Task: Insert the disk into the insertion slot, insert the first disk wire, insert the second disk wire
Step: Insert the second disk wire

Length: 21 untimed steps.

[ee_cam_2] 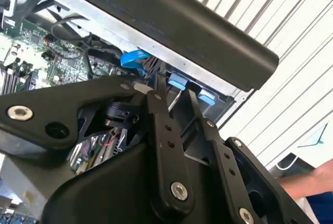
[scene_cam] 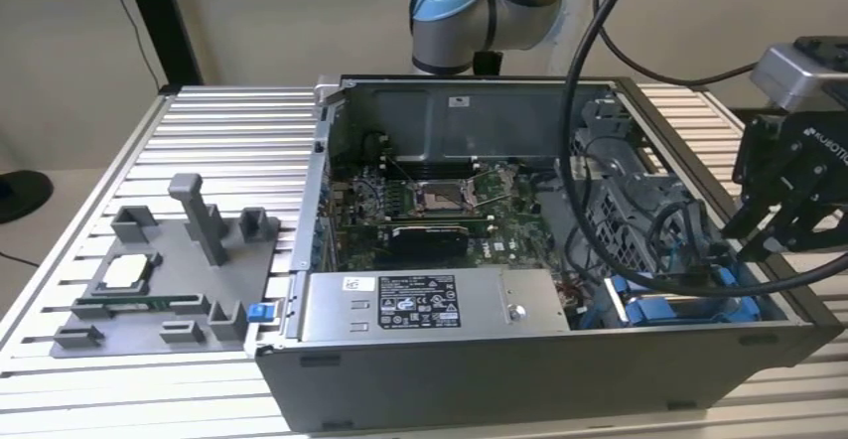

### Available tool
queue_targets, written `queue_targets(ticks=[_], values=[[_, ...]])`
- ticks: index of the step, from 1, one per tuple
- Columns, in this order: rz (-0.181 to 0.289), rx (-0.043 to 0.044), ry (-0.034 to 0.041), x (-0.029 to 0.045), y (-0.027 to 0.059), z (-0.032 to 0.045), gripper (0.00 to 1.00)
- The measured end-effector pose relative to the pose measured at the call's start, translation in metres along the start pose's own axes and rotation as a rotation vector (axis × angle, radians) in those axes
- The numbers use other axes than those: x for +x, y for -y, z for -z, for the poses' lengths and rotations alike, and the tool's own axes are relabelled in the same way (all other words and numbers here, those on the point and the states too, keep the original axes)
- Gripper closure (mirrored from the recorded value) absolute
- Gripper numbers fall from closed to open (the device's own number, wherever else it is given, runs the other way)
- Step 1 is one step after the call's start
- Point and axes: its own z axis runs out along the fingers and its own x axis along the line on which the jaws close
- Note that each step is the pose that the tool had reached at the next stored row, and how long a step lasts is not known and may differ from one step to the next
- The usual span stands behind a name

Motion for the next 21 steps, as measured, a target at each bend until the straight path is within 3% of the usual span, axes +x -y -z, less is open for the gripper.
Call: queue_targets(ticks=[5,11,14,17,21], values=[[-0.006,-0.0286,-0.0010,-0.0005,0.0017,-0.0031,0.00],[-0.013,-0.0481,-0.0007,-0.0021,0.0030,-0.0072,0.00],[-0.014,-0.0521,0.0003,-0.0022,0.0033,-0.0091,0.00],[-0.013,-0.0532,0.0068,-0.0026,0.0034,-0.0101,0.00],[-0.011,-0.0543,0.0260,-0.0029,0.0035,-0.0107,0.00]])
